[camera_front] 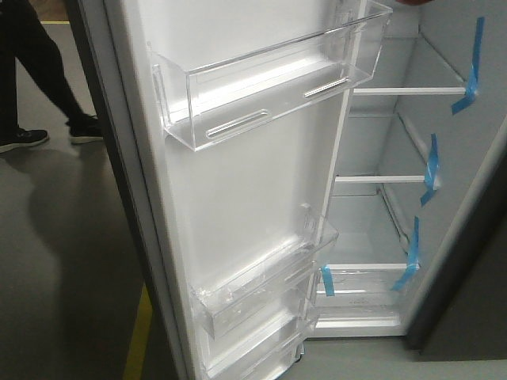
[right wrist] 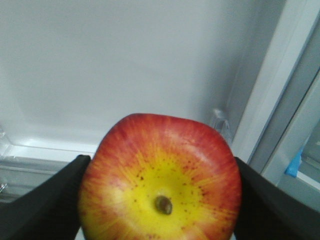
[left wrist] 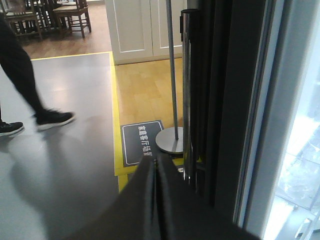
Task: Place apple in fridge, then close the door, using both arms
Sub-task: 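Lower the apple into the top door bin and open the right gripper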
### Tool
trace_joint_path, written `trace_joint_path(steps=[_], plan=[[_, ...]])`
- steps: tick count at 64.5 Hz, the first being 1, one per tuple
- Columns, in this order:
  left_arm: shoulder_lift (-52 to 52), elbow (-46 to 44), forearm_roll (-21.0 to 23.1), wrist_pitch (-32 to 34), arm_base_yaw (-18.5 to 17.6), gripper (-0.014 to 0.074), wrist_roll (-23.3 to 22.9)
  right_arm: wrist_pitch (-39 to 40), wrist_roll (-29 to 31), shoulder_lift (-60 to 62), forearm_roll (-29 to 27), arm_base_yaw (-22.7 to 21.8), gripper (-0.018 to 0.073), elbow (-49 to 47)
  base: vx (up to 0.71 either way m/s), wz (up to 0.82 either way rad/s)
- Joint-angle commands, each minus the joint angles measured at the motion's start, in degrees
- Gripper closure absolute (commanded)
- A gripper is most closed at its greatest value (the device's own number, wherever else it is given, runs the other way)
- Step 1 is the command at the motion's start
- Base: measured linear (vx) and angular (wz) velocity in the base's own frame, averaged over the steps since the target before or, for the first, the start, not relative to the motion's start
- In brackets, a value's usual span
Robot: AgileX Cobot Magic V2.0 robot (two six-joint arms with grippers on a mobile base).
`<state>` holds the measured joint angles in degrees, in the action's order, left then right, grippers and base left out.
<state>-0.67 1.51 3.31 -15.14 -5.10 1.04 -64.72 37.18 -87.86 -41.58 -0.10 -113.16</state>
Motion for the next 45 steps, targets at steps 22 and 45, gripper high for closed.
trace_joint_path(steps=[22,45], plan=[[-0.83,1.07,0.32,4.06,-0.30,0.0601,-0.39,3.20,-5.42,-12.11,10.29,13.79,0.0269,-17.47,0.00,0.00],[-0.83,1.07,0.32,4.06,-0.30,0.0601,-0.39,4.34,-13.32,-13.48,15.02,15.87,-0.0118,-17.47,0.00,0.00]])
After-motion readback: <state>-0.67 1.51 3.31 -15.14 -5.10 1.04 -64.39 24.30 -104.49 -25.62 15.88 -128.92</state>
